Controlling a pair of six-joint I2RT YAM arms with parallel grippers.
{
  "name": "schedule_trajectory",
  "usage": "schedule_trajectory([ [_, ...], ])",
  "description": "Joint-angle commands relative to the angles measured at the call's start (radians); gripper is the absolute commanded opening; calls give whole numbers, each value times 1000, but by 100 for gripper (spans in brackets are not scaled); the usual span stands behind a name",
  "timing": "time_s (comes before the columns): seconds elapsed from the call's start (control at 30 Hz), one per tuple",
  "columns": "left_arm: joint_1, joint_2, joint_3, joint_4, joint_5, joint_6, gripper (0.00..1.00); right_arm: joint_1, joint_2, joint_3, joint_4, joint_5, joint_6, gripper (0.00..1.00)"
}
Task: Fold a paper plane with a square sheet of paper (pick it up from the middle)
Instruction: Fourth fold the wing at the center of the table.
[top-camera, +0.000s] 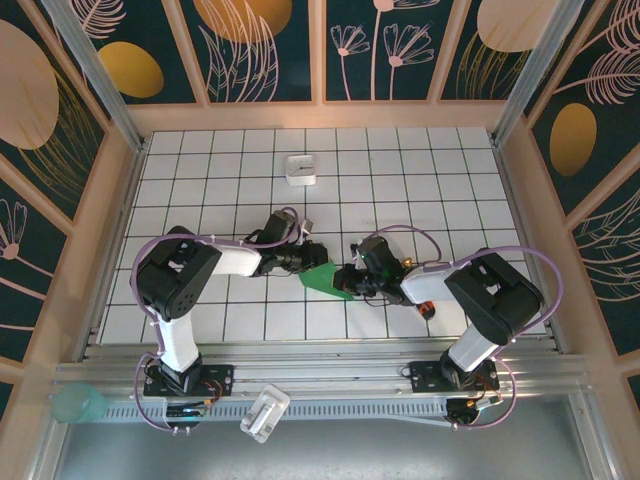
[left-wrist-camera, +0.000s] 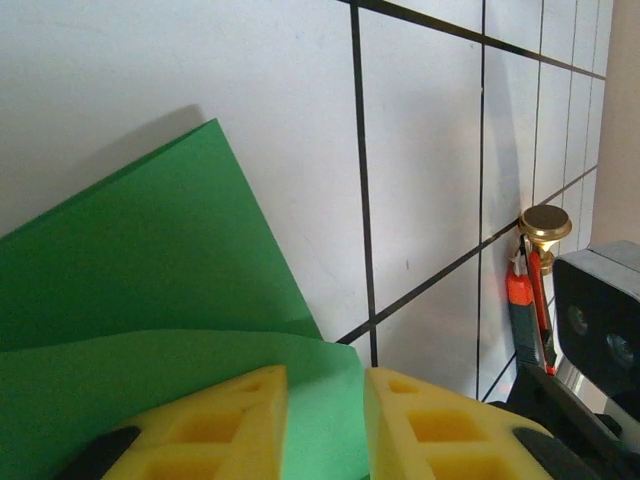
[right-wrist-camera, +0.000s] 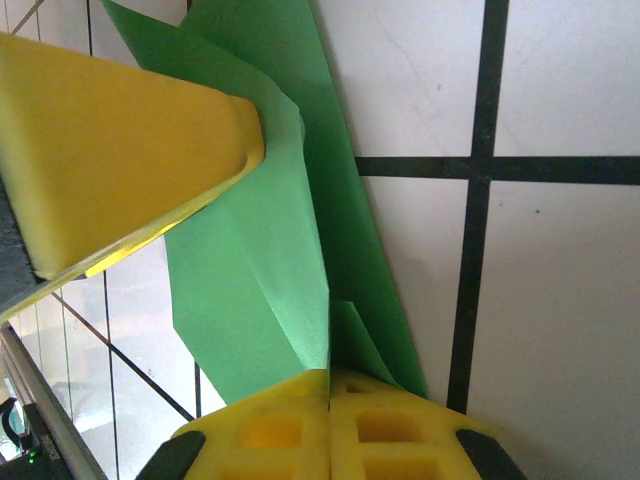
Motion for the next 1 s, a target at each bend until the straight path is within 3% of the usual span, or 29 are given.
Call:
schedule_trajectory([
  [0.0, 13, 12, -25, -20, -24, 21, 27, -9, 4, 1, -32, 21, -1, 7],
  [0.97, 22, 50, -67, -29, -50, 69, 25, -9, -100, 17, -82, 5, -74, 21],
])
